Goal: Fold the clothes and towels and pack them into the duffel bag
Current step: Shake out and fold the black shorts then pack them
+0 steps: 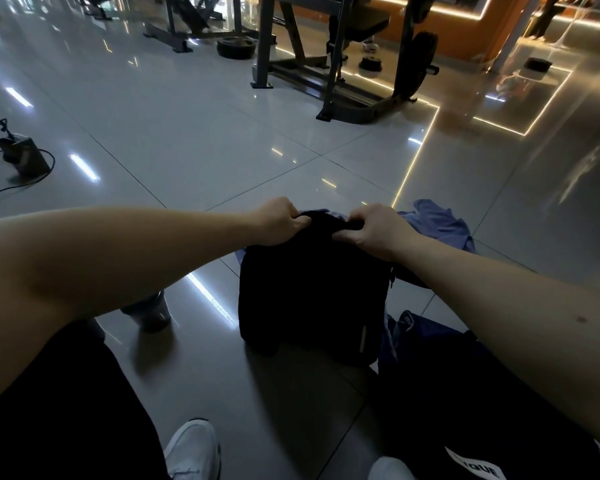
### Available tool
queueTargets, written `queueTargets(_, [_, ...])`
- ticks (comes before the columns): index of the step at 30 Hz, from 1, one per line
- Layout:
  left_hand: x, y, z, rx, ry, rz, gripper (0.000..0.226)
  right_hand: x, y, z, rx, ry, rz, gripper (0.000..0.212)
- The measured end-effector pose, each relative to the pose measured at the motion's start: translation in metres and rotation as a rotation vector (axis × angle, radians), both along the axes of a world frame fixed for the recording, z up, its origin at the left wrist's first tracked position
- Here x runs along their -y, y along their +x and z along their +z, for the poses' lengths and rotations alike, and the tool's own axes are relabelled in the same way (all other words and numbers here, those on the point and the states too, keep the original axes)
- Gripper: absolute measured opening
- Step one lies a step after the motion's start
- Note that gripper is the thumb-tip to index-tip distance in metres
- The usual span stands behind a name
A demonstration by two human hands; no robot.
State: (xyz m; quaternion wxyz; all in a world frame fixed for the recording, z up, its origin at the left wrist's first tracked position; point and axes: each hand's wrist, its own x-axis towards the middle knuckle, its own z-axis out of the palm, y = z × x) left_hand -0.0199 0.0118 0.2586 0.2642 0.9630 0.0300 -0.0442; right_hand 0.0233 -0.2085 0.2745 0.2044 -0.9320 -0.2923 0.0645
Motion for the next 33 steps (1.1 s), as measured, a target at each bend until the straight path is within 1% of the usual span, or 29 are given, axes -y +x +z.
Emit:
queueTargets(1, [0.001,-0.001,0.000,0.022,0.061,-0.022,0.045,0.000,0.000,0.000,0.030,-0.022,-0.016,0.023])
queueTargets(3, [0.003,-0.002,0.001,0.065,0.179,-0.115,0.039,0.000,0.002,-0.001,0.099,-0.081,-0.057,0.010])
queueTargets(4, [0.002,-0.001,0.000,0.087,0.216,-0.173,0.033,0.001,0.002,-0.002,0.139,-0.102,-0.080,0.009])
queueTargets(5, [0.001,0.000,-0.001,0.118,0.238,-0.233,0.031,0.002,0.003,-0.002,0.178,-0.115,-0.100,0.013])
queueTargets(7, [0.000,-0.001,0.001,0.168,0.309,-0.342,0.039,0.005,0.005,-0.004,0.229,-0.142,-0.119,0.019])
queueTargets(10, [0.001,0.001,0.005,0.245,0.527,-0.463,0.031,0.007,0.003,-0.005,0.254,-0.220,-0.061,0.022])
queueTargets(12, [0.001,0.002,0.004,0.269,0.617,-0.478,0.026,0.006,-0.003,-0.005,0.297,-0.242,0.005,0.025])
queueTargets(15, [0.000,0.002,0.000,0.266,0.701,-0.467,0.026,0.003,-0.008,-0.012,0.364,-0.244,0.084,0.041])
queueTargets(19, [-0.001,-0.002,0.004,0.224,0.786,-0.508,0.026,0.000,-0.010,-0.016,0.381,-0.338,0.177,0.038])
queueTargets(23, [-0.006,-0.005,-0.002,0.171,0.781,-0.614,0.031,-0.001,-0.010,-0.014,0.386,-0.400,0.150,0.026])
queueTargets(25, [-0.002,-0.005,-0.001,0.192,0.795,-0.574,0.029,-0.003,-0.011,-0.012,0.354,-0.427,0.113,0.019])
queueTargets(28, [0.007,-0.002,0.002,0.196,0.762,-0.444,0.030,-0.011,-0.012,-0.008,0.254,-0.378,0.000,0.010])
queueTargets(30, [0.011,-0.001,0.005,0.183,0.605,-0.290,0.029,-0.017,-0.013,-0.004,0.167,-0.313,-0.079,0.003])
queueTargets(32, [0.016,0.002,0.009,0.164,0.385,-0.103,0.025,-0.022,-0.011,0.000,0.104,-0.238,-0.121,0.002])
queueTargets(33, [0.017,0.004,0.013,0.150,0.290,-0.029,0.024,-0.024,-0.010,0.003,0.089,-0.202,-0.138,0.006])
